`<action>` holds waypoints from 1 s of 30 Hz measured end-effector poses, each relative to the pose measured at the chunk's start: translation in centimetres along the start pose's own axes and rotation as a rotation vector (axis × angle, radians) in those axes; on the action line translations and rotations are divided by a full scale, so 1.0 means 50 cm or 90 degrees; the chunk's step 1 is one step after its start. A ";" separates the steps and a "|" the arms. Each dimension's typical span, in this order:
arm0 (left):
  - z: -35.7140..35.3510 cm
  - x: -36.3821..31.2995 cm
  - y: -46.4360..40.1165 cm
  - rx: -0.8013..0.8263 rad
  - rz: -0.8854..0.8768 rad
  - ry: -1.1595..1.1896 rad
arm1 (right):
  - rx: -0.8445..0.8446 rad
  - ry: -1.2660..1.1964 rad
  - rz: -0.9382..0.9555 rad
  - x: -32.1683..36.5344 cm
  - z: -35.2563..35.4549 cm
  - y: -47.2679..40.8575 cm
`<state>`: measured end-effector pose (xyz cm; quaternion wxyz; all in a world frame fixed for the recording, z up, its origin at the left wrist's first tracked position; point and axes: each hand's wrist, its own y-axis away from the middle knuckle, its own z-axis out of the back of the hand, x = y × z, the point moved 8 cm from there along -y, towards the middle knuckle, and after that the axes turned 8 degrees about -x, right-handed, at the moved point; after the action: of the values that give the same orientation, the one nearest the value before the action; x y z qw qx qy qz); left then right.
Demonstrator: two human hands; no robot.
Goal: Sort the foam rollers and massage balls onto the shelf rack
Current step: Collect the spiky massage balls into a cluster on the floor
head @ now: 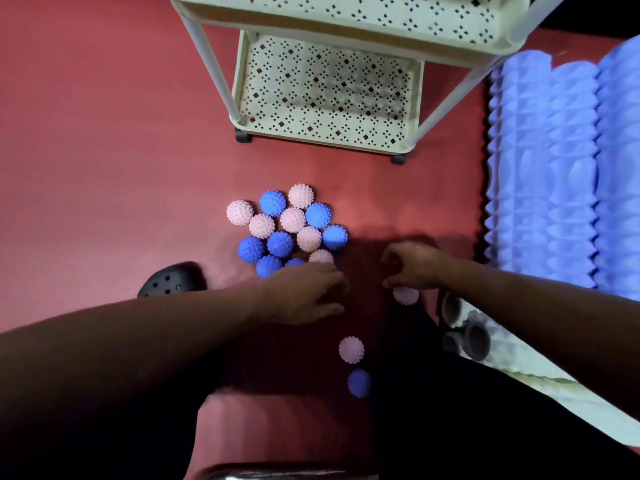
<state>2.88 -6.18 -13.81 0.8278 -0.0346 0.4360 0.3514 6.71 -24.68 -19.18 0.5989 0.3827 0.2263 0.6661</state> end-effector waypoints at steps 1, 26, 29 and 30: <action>-0.040 -0.001 0.005 0.077 0.027 -0.001 | 0.001 0.006 -0.001 -0.011 -0.013 0.010; -0.216 0.027 0.034 0.180 0.251 0.077 | -0.112 -0.320 -0.024 0.009 0.001 -0.041; -0.171 0.089 0.088 0.164 0.308 0.098 | -0.110 -0.372 -0.007 0.039 0.029 -0.059; -0.155 0.115 0.111 0.168 0.332 0.115 | -0.119 -0.387 -0.008 0.046 0.040 -0.064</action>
<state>-3.74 -1.66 -21.52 0.6649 0.1552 0.5436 0.4881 10.30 -22.20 -19.88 0.6760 0.5059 -0.0231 0.5353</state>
